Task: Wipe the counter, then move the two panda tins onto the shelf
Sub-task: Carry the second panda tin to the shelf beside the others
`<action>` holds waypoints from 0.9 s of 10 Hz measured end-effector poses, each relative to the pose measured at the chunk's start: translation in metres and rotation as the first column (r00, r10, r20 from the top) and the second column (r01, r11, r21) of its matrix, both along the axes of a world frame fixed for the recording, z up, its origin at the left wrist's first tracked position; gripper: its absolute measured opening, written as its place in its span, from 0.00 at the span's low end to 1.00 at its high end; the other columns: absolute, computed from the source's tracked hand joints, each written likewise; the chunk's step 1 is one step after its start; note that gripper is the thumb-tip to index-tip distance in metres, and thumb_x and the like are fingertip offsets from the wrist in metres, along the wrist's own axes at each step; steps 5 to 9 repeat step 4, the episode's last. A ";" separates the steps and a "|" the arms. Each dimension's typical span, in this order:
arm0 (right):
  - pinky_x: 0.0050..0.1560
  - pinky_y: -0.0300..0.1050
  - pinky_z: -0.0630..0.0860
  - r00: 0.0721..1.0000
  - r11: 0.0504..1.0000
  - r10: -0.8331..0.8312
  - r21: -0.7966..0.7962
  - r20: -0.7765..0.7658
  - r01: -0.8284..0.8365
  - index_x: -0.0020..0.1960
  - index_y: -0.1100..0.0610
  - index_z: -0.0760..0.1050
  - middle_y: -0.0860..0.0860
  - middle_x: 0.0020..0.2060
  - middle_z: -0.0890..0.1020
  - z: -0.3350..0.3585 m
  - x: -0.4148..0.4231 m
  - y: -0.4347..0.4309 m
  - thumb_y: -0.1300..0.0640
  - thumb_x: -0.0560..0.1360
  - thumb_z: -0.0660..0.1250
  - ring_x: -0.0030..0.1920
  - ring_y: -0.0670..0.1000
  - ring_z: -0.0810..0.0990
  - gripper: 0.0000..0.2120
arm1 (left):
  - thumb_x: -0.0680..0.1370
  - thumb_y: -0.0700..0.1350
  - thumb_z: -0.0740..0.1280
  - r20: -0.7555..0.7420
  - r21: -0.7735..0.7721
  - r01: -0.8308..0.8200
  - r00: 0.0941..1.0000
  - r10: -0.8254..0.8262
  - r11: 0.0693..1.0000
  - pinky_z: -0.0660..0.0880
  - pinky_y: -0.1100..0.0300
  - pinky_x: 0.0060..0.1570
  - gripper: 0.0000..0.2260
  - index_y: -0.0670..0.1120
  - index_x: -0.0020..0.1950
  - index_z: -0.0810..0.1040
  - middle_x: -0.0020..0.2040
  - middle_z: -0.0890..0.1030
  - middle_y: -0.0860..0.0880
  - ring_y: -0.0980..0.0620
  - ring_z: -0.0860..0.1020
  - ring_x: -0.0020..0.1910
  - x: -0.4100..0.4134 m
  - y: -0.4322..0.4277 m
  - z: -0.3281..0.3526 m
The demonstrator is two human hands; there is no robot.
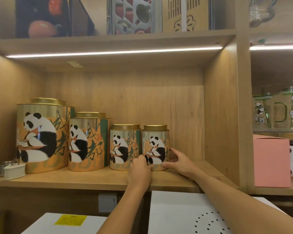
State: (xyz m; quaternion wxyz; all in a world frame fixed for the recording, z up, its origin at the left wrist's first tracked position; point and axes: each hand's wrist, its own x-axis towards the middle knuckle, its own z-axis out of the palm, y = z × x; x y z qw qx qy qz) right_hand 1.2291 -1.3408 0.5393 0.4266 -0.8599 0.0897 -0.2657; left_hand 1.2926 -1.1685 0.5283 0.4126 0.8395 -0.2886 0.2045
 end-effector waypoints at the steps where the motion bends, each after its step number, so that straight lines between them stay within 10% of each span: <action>1: 0.59 0.42 0.68 1.000 1.000 -0.017 -0.008 -0.002 0.017 0.77 0.50 0.59 0.51 0.71 0.71 0.000 0.001 -0.001 0.51 0.70 0.76 0.60 0.45 0.69 0.41 | 0.78 0.46 0.69 0.002 -0.011 0.003 1.000 -0.003 1.000 0.76 0.59 0.45 0.09 0.45 0.55 0.76 0.52 0.80 0.46 0.53 0.75 0.45 0.000 0.001 0.000; 9: 0.69 0.53 0.68 0.999 0.998 -0.036 0.055 0.018 0.035 0.77 0.51 0.58 0.54 0.73 0.68 -0.004 0.007 -0.010 0.49 0.71 0.75 0.70 0.55 0.68 0.41 | 0.78 0.40 0.66 -0.022 -0.019 0.018 1.000 -0.018 1.000 0.79 0.56 0.47 0.07 0.45 0.56 0.76 0.52 0.80 0.46 0.49 0.79 0.50 -0.005 0.003 0.000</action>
